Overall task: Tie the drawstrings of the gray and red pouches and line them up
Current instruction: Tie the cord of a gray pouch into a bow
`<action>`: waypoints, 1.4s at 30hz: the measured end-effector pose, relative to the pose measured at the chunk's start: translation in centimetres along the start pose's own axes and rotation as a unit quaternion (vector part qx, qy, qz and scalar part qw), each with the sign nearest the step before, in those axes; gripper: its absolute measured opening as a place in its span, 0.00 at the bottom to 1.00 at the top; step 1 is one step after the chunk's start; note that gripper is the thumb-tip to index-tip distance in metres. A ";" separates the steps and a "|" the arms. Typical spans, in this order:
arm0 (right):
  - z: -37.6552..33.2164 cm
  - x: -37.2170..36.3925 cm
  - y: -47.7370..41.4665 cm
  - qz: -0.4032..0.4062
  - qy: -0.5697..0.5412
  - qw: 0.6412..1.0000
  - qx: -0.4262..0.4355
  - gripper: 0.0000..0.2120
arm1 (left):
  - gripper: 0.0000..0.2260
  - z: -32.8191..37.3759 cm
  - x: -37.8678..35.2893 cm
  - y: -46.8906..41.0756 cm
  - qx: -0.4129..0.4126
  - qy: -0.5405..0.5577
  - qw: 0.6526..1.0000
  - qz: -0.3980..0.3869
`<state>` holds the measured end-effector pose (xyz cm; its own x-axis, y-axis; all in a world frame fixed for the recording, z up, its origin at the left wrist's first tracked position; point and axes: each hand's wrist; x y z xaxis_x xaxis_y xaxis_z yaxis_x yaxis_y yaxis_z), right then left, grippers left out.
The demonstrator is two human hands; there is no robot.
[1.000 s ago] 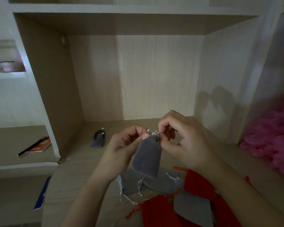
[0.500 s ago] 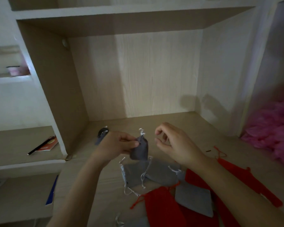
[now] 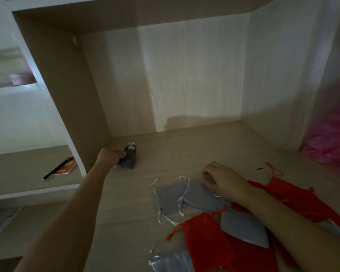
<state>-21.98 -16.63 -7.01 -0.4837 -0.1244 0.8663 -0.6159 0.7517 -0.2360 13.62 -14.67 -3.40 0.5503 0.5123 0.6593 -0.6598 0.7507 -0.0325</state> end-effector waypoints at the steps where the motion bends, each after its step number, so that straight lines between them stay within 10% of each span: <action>1: 0.0 0.0 0.0 -0.003 0.004 1.000 0.002 0.15 | 0.07 -0.1 0.0 -0.2 0.002 -0.006 1.000 -0.001; 19: -0.9 1.7 0.2 -0.081 -0.028 0.996 -0.030 0.15 | 0.12 1.1 -0.2 3.5 -0.043 -0.169 0.983 0.050; 24: -2.1 4.3 0.7 -0.162 -0.026 0.985 -0.046 0.13 | 0.01 4.7 -1.3 11.8 -0.213 -0.129 0.958 -0.144; 31: -2.4 8.6 3.2 -0.205 -0.054 0.974 -0.083 0.12 | 0.19 6.2 -3.4 23.6 -0.381 -0.122 0.845 -0.356; 36: -2.1 11.3 8.2 -0.192 -0.089 0.971 -0.112 0.17 | 0.34 5.8 -6.4 26.5 -0.507 -0.204 0.776 -0.315; 42: -0.6 9.3 14.7 -0.157 -0.060 0.980 -0.103 0.35 | 0.30 4.7 -8.9 25.6 -0.497 -0.254 0.795 -0.239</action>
<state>-35.17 -6.37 -2.21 -0.3671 -0.4374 0.8209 -0.6145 0.7766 0.1390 -10.56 -1.98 -6.61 0.1720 0.0248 0.9848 0.4311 0.8970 -0.0979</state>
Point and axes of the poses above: each hand's wrist, its own y-axis away from the middle knuckle, its own x-axis out of the back of the hand, z = x × y, and after that the axes turned 13 degrees about -y, right-handed
